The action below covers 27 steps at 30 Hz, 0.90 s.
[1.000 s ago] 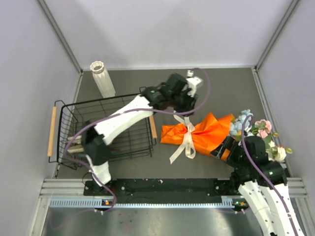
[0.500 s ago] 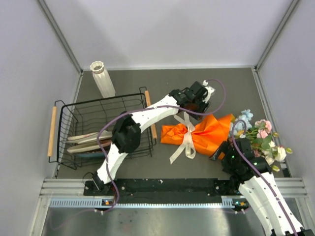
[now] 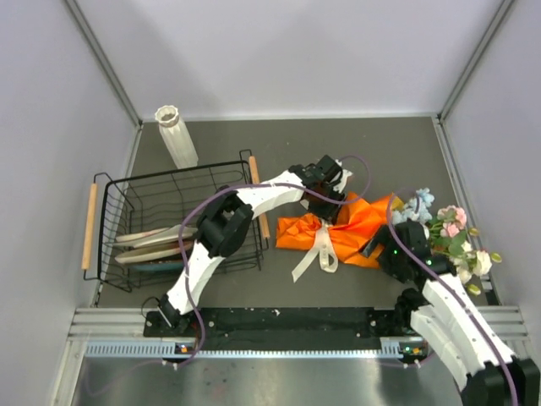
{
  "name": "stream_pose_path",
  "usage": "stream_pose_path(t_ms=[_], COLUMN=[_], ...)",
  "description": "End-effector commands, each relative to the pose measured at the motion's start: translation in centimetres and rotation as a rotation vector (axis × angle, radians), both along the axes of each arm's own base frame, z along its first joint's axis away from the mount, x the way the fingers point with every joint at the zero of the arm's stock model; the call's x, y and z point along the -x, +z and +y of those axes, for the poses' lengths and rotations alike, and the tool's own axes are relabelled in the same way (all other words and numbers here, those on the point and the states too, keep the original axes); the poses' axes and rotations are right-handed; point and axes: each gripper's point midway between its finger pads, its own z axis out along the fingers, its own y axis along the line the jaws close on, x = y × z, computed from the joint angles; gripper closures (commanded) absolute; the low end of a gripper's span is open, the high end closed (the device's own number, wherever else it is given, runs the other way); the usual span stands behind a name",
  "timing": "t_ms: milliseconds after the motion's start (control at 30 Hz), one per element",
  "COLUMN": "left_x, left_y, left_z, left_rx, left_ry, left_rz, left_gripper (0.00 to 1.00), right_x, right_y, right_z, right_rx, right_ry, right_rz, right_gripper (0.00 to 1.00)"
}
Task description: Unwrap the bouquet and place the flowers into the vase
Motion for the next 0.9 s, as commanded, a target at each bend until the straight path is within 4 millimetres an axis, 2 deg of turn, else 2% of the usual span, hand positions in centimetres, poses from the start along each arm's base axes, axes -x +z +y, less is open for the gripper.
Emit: stream_pose_path(t_ms=[0, 33, 133, 200, 333, 367, 433, 500, 533, 567, 633, 700, 733, 767, 800, 867], left_x=[2.6, 2.9, 4.4, 5.2, 6.1, 6.2, 6.2, 6.4, 6.2, 6.3, 6.2, 6.3, 6.3, 6.3, 6.3, 6.3], left_y=[3.1, 3.3, 3.9, 4.6, 6.3, 7.0, 8.1, 9.3, 9.8, 10.1, 10.6, 10.6, 10.8, 10.9, 11.0, 11.7], left_z=[-0.2, 0.0, 0.7, 0.8, 0.3, 0.2, -0.4, -1.0, -1.5, -1.8, -2.4, -2.8, -2.9, -3.0, -3.0, -2.7], left_rx=[0.095, 0.098, 0.122, 0.172, 0.244, 0.263, 0.302, 0.348, 0.373, 0.384, 0.412, 0.429, 0.437, 0.44, 0.44, 0.442], left_ry=[-0.024, -0.021, -0.004, 0.009, 0.021, 0.02, 0.026, 0.025, 0.025, 0.023, 0.028, 0.03, 0.027, 0.025, 0.026, 0.019], left_rz=[0.055, 0.063, 0.102, 0.109, 0.135, 0.133, 0.136, 0.15, 0.14, 0.138, 0.14, 0.156, 0.161, 0.157, 0.153, 0.13], left_gripper=[0.5, 0.5, 0.5, 0.49, 0.49, 0.49, 0.48, 0.48, 0.48, 0.48, 0.47, 0.47, 0.47, 0.47, 0.47, 0.46], right_x=[-6.6, -7.8, -10.3, -11.8, -14.8, -15.4, -16.8, -17.5, -18.6, -19.0, -20.5, -21.4, -20.9, -21.1, -21.2, -19.6], right_y=[4.0, 5.3, 6.6, 7.6, 9.1, 8.8, 9.4, 8.5, 9.5, 8.8, 9.9, 10.9, 10.5, 10.4, 11.1, 9.7], right_z=[-0.4, -0.9, -0.6, 0.6, 1.6, 1.6, 2.1, 3.4, 3.8, 4.6, 5.2, 5.8, 5.5, 4.6, 4.1, 2.0], right_rx=[0.098, 0.113, 0.103, 0.062, 0.035, 0.043, 0.034, -0.012, -0.023, -0.063, -0.08, -0.1, -0.092, -0.052, -0.022, 0.053], right_ry=[0.108, 0.1, 0.158, 0.218, 0.261, 0.268, 0.297, 0.359, 0.374, 0.405, 0.424, 0.46, 0.451, 0.411, 0.389, 0.312], right_rz=[-0.181, -0.207, -0.233, -0.278, -0.319, -0.313, -0.352, -0.334, -0.383, -0.37, -0.406, -0.424, -0.376, -0.352, -0.347, -0.238], right_gripper=[0.01, 0.01, 0.01, 0.01, 0.01, 0.01, 0.01, 0.01, 0.01, 0.01, 0.01, 0.01, 0.01, 0.01, 0.01, 0.01])
